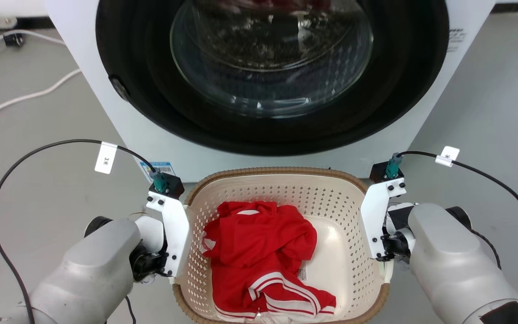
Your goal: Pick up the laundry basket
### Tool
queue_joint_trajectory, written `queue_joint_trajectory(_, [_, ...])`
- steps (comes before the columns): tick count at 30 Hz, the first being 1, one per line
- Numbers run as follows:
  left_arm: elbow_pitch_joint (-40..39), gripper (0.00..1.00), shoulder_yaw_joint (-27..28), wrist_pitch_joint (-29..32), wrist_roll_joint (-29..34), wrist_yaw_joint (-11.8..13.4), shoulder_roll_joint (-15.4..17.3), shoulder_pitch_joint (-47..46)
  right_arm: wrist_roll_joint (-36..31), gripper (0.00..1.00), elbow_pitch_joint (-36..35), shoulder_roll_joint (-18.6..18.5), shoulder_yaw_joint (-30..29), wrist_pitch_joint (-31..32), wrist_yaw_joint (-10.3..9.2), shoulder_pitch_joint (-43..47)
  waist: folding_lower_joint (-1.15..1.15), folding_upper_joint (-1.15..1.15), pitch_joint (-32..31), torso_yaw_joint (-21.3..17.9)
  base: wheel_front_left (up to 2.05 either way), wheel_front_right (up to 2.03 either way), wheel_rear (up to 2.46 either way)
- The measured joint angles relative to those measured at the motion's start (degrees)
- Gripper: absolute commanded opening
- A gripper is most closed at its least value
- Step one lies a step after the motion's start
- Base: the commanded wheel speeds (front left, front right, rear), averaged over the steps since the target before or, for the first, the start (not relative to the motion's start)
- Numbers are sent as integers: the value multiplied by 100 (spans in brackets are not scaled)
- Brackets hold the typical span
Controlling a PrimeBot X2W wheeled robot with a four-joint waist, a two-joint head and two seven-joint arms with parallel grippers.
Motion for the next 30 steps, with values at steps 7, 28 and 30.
queue_joint_trajectory(7, [-113,0,-59,249,-172,1,52,192,136,0,52,2,124,248,0,146,1,0,-340,-20,0,0,0])
queue_joint_trajectory(28, [-20,0,-102,578,-553,1,11,608,453,0,76,10,403,535,1,444,2,0,-864,33,0,0,0])
queue_joint_trajectory(30, [-19,0,-104,587,-552,1,7,608,483,0,70,10,417,535,1,456,2,0,-875,31,0,0,0])
